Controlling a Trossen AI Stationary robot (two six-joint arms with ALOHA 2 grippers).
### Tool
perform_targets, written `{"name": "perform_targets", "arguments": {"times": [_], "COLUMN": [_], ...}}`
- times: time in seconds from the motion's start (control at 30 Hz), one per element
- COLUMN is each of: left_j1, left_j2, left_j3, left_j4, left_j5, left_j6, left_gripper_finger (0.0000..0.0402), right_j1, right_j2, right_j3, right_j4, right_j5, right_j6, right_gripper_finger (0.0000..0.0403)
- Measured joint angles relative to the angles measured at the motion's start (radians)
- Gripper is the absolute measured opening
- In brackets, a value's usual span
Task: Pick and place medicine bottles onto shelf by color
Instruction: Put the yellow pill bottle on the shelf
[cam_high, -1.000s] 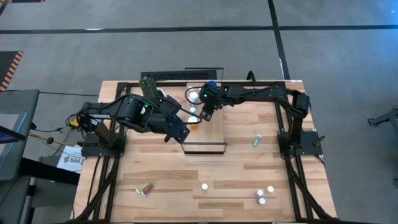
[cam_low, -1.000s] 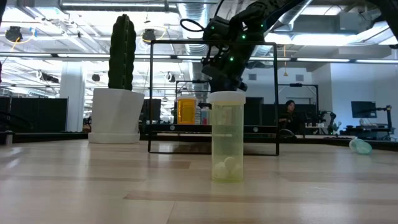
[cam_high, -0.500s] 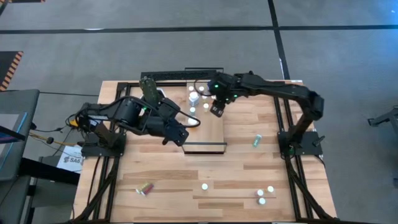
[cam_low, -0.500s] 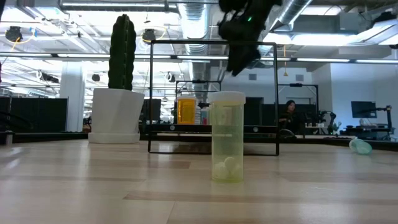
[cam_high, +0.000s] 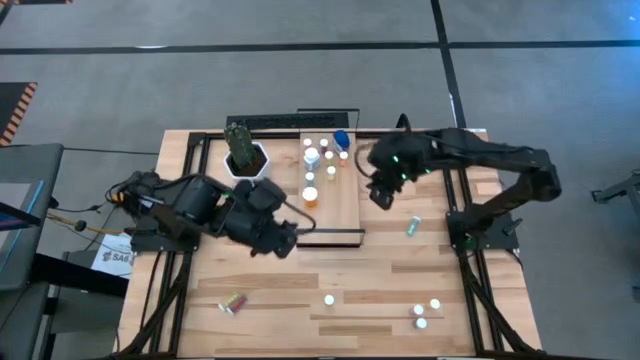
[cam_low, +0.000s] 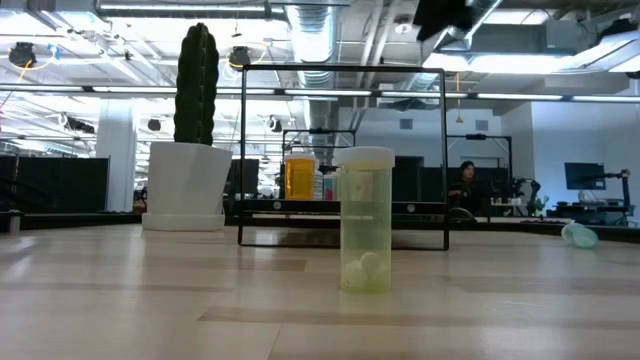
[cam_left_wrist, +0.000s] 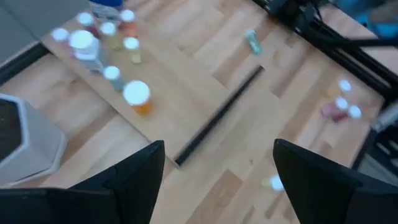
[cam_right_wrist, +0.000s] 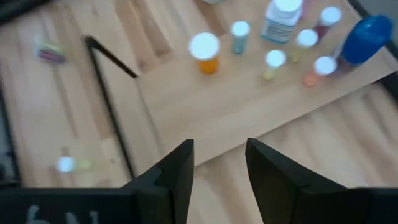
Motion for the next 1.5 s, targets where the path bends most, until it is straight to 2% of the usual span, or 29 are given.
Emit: {"name": "perform_targets", "arguments": {"times": [0.27,0.43,0.57,0.7,0.87,1.0,1.13,1.3,1.5], "left_j1": [-0.177,-0.302,-0.381,-0.431,-0.459,-0.469,-0.476,-0.479,-0.483], "left_j2": [-0.019,-0.017,-0.016,-0.001,0.0,0.001,0.002,0.001,0.001], "left_j3": [-0.001,-0.001,-0.001,-0.013,-0.068,-0.091,-0.111,-0.12,-0.119], "left_j4": [0.001,0.0,0.0,0.0,0.021,0.018,0.02,0.013,0.005], "left_j5": [-0.007,-0.063,-0.117,-0.152,-0.149,-0.132,-0.134,-0.135,-0.135], "left_j6": [0.018,-0.001,-0.027,-0.079,-0.097,-0.157,-0.193,-0.228,-0.229], "left_gripper_finger": [0.0286,0.0286,0.0286,0.0286,0.0286,0.0286,0.0286,0.0286,0.0286], "right_j1": [0.311,0.455,0.513,0.53,0.512,0.477,0.46,0.47,0.523], "right_j2": [0.03,0.131,0.225,0.284,0.382,0.462,0.519,0.539,0.54], "right_j3": [0.001,0.0,0.0,0.0,0.0,0.0,0.0,0.003,-0.009], "right_j4": [0.046,0.136,0.215,0.261,0.3,0.366,0.414,0.423,0.397], "right_j5": [0.24,0.28,0.286,0.288,0.294,0.211,0.168,0.086,0.075], "right_j6": [0.36,0.461,0.494,0.452,0.359,0.359,0.303,0.188,-0.006], "right_gripper_finger": [0.0177,0.0178,0.018,0.0183,0.0179,0.0184,0.0209,0.0235,0.0239]}}
